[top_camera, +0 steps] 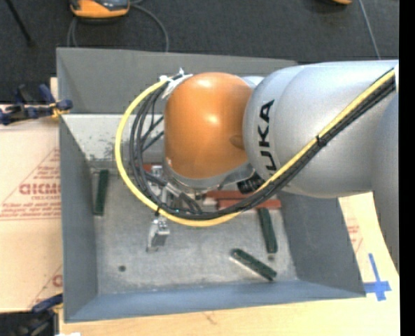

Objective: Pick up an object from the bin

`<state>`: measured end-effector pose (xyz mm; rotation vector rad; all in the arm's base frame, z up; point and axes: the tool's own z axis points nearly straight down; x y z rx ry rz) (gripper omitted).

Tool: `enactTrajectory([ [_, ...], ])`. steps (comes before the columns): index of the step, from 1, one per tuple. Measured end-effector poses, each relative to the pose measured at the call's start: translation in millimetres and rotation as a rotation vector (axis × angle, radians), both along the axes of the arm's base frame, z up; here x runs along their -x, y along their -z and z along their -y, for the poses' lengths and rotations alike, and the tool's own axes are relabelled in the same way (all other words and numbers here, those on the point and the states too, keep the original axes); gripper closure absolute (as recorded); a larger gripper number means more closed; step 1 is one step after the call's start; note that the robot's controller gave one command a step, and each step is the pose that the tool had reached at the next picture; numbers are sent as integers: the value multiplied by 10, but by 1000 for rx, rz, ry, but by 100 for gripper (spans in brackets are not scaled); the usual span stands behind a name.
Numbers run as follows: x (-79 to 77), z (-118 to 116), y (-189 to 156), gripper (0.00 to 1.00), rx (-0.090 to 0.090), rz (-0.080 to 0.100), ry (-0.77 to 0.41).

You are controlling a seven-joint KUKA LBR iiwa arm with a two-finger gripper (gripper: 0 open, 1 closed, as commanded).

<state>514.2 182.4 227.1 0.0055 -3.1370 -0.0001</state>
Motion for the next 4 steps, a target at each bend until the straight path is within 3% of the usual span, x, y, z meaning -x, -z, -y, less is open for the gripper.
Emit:
enactTrajectory([
  [1,-18,8,-36,0,-1,7,3],
  [2,-425,361,454,0,-4,16,-11],
  [3,-571,499,746,0,4,1,-18],
  [4,-1038,476,750,0,-3,13,28],
])
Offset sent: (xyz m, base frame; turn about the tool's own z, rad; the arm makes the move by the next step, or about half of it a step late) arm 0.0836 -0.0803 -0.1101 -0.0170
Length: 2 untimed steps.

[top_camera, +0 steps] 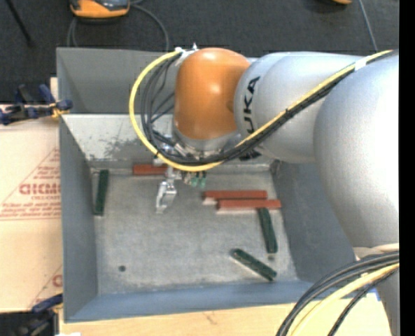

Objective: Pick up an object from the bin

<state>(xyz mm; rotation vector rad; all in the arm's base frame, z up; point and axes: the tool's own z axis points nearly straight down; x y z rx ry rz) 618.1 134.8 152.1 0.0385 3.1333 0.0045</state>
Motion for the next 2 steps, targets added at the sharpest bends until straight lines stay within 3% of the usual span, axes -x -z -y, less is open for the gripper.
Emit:
enactTrajectory([
  [1,-182,298,31,0,1,-4,21],
  [2,-405,327,657,100,-3,30,75],
])
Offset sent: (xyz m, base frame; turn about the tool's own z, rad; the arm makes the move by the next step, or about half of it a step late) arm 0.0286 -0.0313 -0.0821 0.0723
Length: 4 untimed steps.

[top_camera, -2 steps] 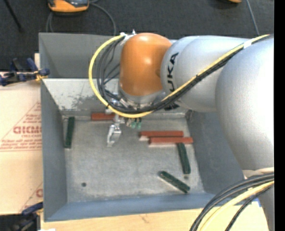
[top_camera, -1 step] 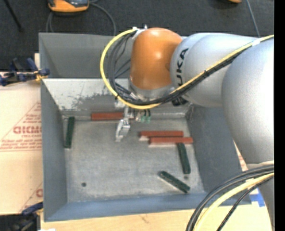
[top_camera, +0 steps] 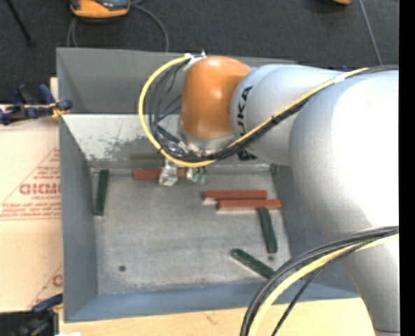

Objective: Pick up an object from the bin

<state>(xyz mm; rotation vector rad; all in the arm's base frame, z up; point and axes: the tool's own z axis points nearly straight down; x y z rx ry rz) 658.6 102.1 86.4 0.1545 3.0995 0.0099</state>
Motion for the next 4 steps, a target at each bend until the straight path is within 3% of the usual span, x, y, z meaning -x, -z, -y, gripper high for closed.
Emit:
enactTrajectory([
  [1,0,0,-1,100,0,0,1],
  [2,136,36,-393,100,5,-39,-17],
  [3,109,-184,-1016,100,4,-36,55],
  [4,102,-292,-1394,100,-2,-29,117],
])
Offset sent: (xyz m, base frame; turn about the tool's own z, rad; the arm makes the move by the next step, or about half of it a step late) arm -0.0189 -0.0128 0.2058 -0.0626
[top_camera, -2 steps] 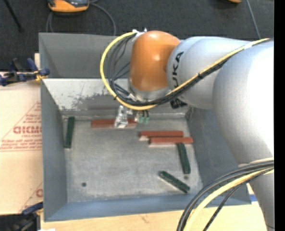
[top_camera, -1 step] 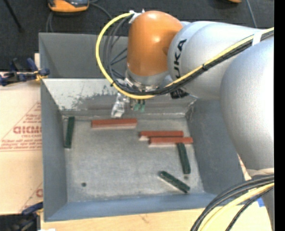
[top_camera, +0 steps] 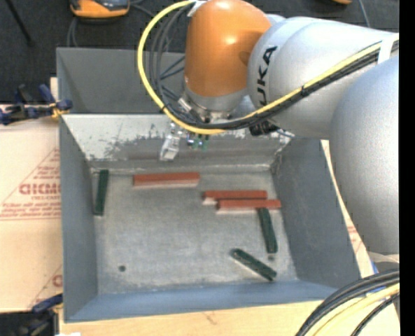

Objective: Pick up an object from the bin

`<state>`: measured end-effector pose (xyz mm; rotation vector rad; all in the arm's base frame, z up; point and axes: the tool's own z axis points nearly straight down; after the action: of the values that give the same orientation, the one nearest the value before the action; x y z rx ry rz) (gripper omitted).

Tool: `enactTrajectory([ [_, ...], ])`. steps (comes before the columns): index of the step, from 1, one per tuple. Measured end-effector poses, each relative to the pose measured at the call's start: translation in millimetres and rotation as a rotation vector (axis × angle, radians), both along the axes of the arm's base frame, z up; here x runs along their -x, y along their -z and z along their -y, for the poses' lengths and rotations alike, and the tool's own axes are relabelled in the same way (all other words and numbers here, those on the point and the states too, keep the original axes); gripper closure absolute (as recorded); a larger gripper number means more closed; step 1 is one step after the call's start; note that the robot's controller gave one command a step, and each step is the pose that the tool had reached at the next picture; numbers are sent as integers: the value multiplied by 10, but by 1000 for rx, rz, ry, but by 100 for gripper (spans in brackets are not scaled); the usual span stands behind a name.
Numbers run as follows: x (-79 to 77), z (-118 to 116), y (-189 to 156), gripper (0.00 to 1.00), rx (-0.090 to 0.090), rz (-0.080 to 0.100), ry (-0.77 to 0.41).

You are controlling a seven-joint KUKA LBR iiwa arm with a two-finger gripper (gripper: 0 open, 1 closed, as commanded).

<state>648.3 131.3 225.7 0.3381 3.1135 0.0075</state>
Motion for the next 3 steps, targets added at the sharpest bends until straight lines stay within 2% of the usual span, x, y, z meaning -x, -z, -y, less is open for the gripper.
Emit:
enactTrajectory([
  [1,-76,642,73,0,4,-6,66],
  [2,-75,639,72,0,4,-6,66],
  [3,219,909,650,0,1,-2,112],
])
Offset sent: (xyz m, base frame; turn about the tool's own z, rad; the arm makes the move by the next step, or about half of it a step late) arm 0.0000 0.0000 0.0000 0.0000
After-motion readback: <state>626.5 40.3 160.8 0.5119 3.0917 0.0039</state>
